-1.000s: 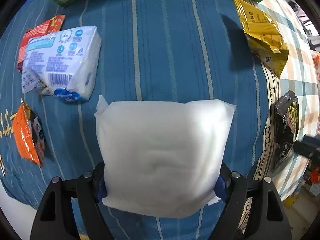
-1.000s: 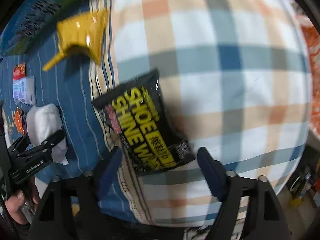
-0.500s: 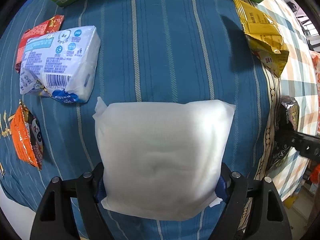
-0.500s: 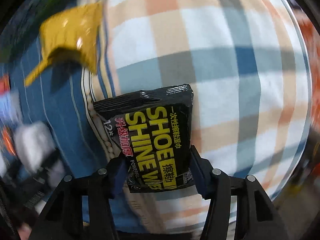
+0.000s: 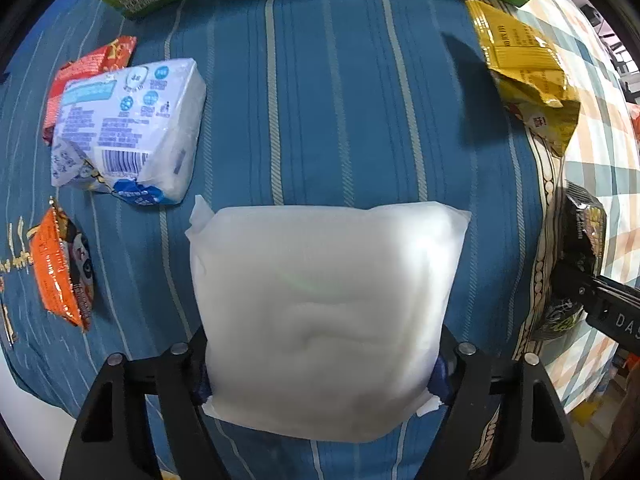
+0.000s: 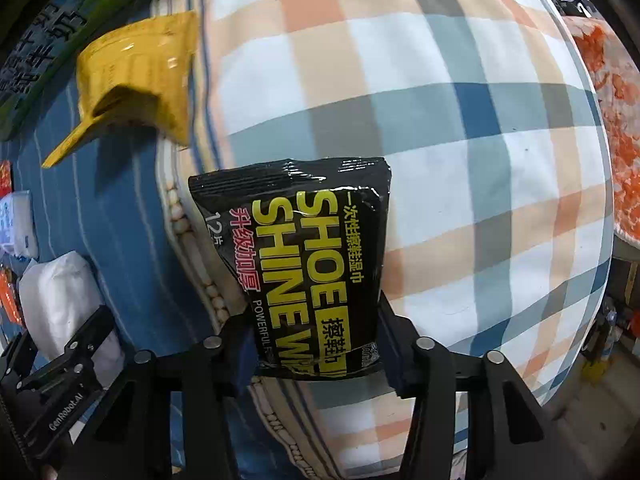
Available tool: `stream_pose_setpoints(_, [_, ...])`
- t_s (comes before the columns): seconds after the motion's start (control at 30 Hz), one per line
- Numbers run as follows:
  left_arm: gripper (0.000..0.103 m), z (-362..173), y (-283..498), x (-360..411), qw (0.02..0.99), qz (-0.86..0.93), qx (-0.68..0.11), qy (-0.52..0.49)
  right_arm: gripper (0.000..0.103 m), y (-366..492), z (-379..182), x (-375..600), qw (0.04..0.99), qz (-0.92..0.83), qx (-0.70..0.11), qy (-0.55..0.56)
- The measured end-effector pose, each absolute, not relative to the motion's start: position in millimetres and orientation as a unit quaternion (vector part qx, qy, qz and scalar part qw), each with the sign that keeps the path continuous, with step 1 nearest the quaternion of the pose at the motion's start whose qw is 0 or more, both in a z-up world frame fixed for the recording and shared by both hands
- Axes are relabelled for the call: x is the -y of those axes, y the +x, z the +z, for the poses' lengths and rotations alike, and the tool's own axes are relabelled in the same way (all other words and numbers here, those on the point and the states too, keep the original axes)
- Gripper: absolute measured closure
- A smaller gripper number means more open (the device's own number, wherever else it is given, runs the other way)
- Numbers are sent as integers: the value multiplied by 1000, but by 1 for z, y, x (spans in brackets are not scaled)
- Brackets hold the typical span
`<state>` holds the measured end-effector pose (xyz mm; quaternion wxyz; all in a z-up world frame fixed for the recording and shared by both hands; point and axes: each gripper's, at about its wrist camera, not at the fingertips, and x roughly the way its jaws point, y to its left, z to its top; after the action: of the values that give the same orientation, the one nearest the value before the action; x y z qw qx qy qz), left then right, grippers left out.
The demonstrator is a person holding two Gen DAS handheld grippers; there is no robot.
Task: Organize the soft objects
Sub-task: 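Lift the white pack with the left tool while the right tool lifts the black packet toward the box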
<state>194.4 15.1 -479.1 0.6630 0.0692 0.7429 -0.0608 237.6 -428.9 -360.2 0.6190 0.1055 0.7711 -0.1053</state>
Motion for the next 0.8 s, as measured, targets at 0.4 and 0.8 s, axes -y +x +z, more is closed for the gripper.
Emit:
stream_pose_setpoints(0.4, [29, -416, 184, -34, 704, -54, -707, 31, 56, 233, -270, 398, 676, -58, -727, 100])
stream_pose_setpoints(0.8, [29, -258, 244, -19, 782, -110, -614, -8, 56, 313, -167, 363, 765, 8, -632, 125])
